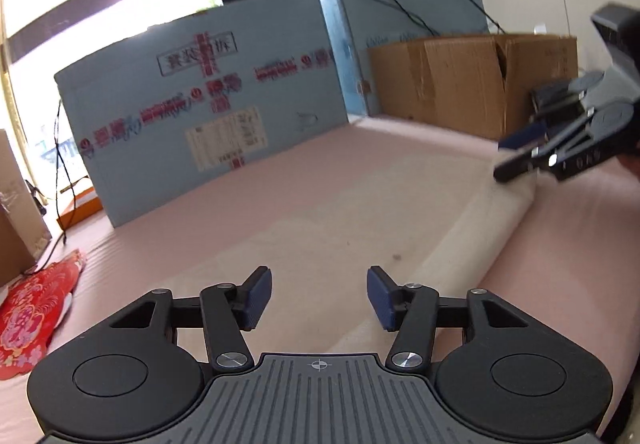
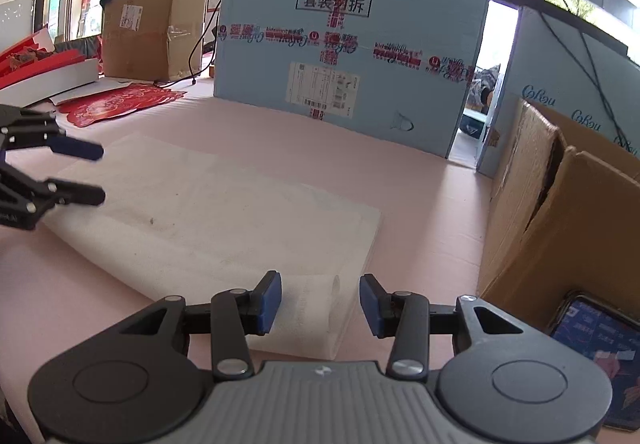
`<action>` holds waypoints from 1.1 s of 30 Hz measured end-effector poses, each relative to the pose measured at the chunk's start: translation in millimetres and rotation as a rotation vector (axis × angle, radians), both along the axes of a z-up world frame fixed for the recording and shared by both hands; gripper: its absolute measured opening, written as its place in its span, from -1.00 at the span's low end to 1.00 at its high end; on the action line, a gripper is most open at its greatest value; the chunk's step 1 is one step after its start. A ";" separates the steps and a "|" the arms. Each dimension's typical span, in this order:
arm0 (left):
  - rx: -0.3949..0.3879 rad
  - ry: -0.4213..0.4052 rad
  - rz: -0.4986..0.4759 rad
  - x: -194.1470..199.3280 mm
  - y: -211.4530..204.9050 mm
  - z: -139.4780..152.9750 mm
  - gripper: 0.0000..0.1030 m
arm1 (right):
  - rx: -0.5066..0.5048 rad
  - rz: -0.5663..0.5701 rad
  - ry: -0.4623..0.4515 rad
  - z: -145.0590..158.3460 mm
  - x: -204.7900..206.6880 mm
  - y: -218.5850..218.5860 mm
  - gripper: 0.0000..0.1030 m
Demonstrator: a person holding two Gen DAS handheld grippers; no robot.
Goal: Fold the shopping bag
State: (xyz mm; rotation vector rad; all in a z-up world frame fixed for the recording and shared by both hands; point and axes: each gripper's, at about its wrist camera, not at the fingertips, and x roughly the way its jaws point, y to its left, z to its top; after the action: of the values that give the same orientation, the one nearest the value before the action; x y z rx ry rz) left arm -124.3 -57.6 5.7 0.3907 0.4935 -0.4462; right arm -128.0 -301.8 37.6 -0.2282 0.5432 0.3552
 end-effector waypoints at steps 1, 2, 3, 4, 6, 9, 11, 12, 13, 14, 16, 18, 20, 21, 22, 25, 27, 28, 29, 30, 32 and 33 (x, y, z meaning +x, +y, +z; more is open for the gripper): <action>-0.020 0.010 -0.013 2.0 2.2 0.8 0.02 | -0.008 -0.005 -0.022 3.6 -4.2 -1.5 0.10; -0.040 0.021 -0.025 3.9 4.4 1.7 0.02 | -0.016 -0.009 -0.043 7.3 -8.5 -3.0 0.15; -0.060 0.033 -0.038 6.1 6.6 2.5 0.02 | -0.026 -0.002 -0.060 10.7 -11.9 -2.5 0.15; -0.084 0.056 -0.055 9.5 9.1 3.1 0.02 | -0.039 0.015 -0.075 13.9 -14.7 -0.4 0.18; -0.114 0.087 -0.071 13.9 12.3 3.2 0.02 | -0.044 0.088 -0.093 19.0 -19.4 5.3 0.30; -0.128 0.115 -0.061 18.0 14.2 1.7 0.02 | -0.008 0.255 -0.061 20.2 -20.3 15.0 0.39; -0.122 0.120 -0.052 18.3 13.3 0.9 0.02 | 0.007 0.359 -0.028 19.0 -19.5 22.1 0.45; -0.121 0.123 -0.054 18.9 13.1 0.9 0.02 | -0.012 0.387 -0.006 16.0 -17.5 26.2 0.45; -0.121 0.124 -0.054 19.0 13.4 0.9 0.03 | -0.040 0.410 0.008 13.7 -15.8 30.1 0.45; -0.122 0.125 -0.054 19.1 13.9 1.2 0.03 | -0.069 0.431 0.018 12.1 -14.3 33.5 0.44; -0.138 0.118 -0.049 19.4 17.8 3.9 0.05 | -0.074 0.452 0.051 11.0 -9.8 31.9 0.42; -0.180 0.083 -0.016 16.7 33.1 12.1 0.08 | -0.019 0.450 0.093 11.0 -5.9 22.5 0.32; -0.222 0.047 0.019 13.8 48.8 20.2 0.21 | 0.098 0.424 0.179 7.9 8.1 5.5 -0.22; -0.250 0.032 0.048 10.4 59.1 23.3 0.22 | 0.116 0.417 0.205 4.9 13.0 1.3 -0.34; -0.277 0.016 0.077 7.0 69.4 26.4 0.22 | 0.124 0.411 0.228 1.3 17.4 -2.2 -0.62; -0.359 -0.030 0.164 -3.2 100.3 35.6 0.22 | 0.201 0.387 0.263 -5.1 26.6 -13.7 -0.76; -0.406 -0.052 0.201 -9.7 114.7 40.4 0.23 | 0.220 0.377 0.256 -6.7 28.8 -16.6 -0.76; -0.423 -0.059 0.210 -12.7 118.8 42.2 0.24 | 0.218 0.376 0.247 -6.2 29.1 -16.9 -0.75; -0.418 -0.066 0.211 -14.2 117.9 43.5 0.24 | 0.213 0.381 0.240 -5.7 30.1 -16.5 -0.75; -0.397 -0.070 0.208 -12.8 113.5 44.4 0.24 | 0.204 0.394 0.236 -4.9 31.4 -15.0 -0.75; -0.369 -0.070 0.185 -9.1 104.1 45.0 0.25 | 0.181 0.420 0.227 -2.7 33.9 -11.1 -0.75; -0.362 -0.067 0.168 -6.8 99.3 44.9 0.25 | 0.171 0.426 0.223 -1.7 35.2 -9.5 -0.75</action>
State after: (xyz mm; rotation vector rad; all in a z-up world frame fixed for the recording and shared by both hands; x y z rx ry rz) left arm -131.1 41.7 50.6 0.0151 0.3674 -0.3488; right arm -92.7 -311.4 35.8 -0.1383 0.6803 0.8452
